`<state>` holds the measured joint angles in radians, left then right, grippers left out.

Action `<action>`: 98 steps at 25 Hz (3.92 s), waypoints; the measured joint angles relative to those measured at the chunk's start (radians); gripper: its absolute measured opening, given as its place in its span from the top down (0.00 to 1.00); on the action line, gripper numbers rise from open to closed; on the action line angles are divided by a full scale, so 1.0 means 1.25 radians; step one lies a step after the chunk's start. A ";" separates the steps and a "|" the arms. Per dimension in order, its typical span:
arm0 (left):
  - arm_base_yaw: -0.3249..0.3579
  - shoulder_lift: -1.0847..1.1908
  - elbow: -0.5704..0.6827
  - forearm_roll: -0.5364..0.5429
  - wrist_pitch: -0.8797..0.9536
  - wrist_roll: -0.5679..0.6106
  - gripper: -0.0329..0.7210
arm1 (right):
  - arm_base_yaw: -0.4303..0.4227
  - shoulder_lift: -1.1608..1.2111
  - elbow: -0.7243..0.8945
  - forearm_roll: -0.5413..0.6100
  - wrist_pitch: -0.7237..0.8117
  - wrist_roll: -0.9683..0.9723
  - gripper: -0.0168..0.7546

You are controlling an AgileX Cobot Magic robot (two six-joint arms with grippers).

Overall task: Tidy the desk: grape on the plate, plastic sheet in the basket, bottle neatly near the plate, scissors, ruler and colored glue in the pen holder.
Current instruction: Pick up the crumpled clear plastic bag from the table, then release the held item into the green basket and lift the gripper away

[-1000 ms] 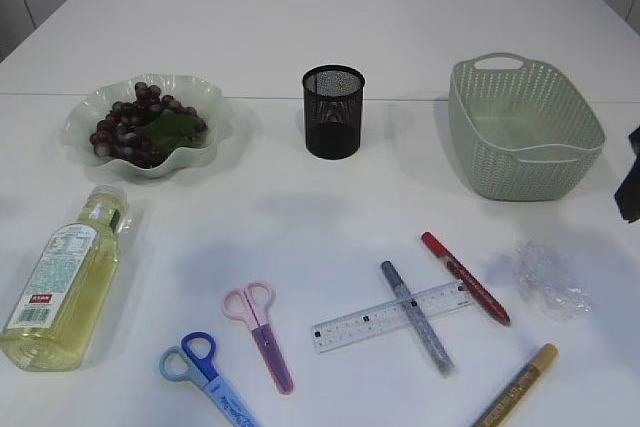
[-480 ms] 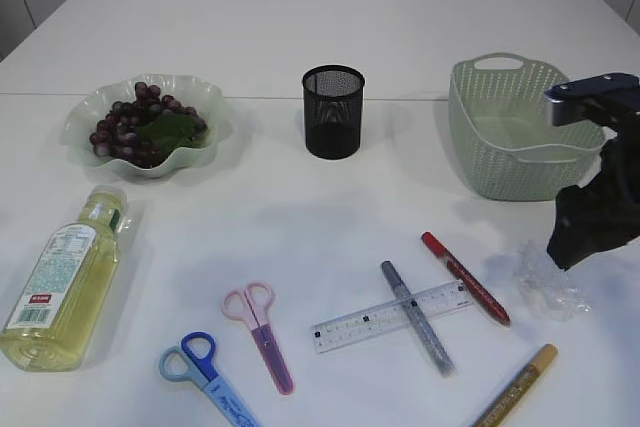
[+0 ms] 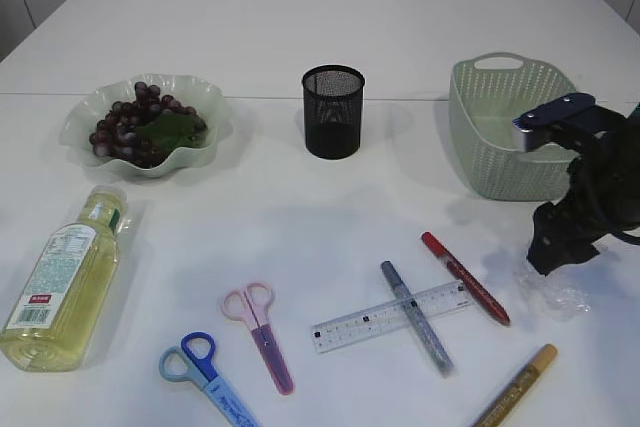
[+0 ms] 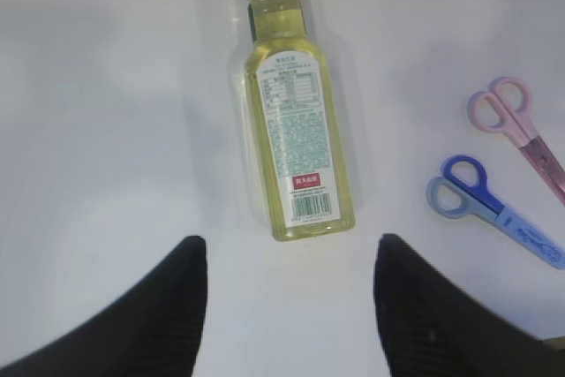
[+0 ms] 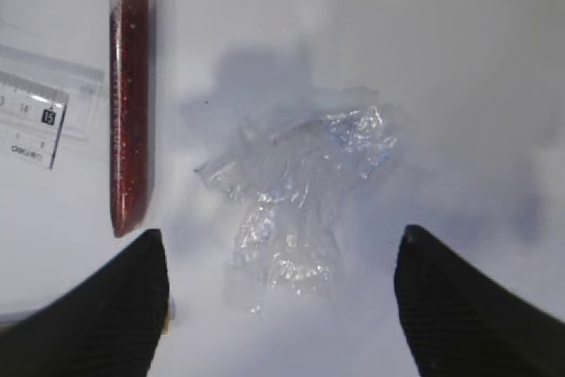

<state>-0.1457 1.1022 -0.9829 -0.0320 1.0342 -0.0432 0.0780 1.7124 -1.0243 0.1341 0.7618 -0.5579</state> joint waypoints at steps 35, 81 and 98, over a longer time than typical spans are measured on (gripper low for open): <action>0.000 0.000 0.000 -0.048 -0.015 0.000 0.38 | 0.000 0.128 -0.005 -0.005 -0.108 -0.006 0.63; 0.000 0.000 0.000 -0.050 -0.020 0.000 0.38 | 0.002 -0.059 -0.030 0.067 -0.009 -0.008 0.96; 0.000 0.000 0.000 -0.050 -0.021 0.000 0.38 | 0.002 0.128 -0.425 -0.046 -0.027 0.253 0.96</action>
<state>-0.1457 1.1022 -0.9829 -0.0949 1.0079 -0.0432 0.0803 1.8724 -1.5552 0.0769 0.7276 -0.2416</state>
